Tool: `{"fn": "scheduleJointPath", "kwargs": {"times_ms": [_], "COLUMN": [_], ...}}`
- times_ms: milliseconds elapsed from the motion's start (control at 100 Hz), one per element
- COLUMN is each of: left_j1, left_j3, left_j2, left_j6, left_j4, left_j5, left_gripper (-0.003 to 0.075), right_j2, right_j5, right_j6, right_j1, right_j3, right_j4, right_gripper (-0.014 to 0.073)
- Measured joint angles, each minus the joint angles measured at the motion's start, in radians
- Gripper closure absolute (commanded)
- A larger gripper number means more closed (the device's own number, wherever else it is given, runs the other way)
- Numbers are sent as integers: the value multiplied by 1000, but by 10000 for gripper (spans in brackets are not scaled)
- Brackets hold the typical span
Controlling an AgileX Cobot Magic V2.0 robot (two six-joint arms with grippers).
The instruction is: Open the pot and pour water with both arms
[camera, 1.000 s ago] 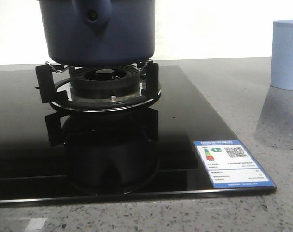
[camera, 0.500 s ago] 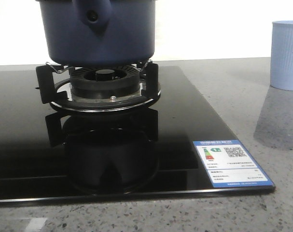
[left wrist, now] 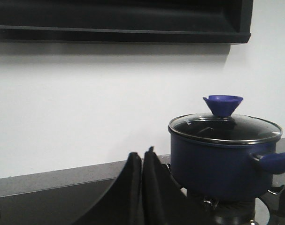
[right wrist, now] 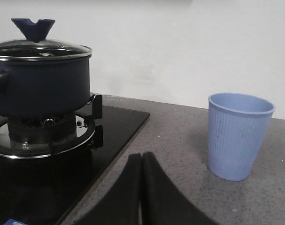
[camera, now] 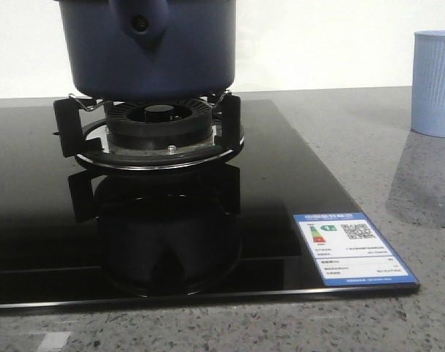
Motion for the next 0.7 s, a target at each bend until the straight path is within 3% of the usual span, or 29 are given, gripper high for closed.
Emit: {"fn": "scheduleJointPath", "kwargs": {"times_ms": [700], "left_j1": [0], "left_j3": [0], "left_j2": [0], "left_j6": [0], "left_j4": [0], "left_j5": [15], "left_gripper": [741], "right_j2": [0], "right_j5": [-10], "right_j6": [4], "right_j1": [0], "right_j3": [0], "right_j4": [0], "right_gripper": [664]}}
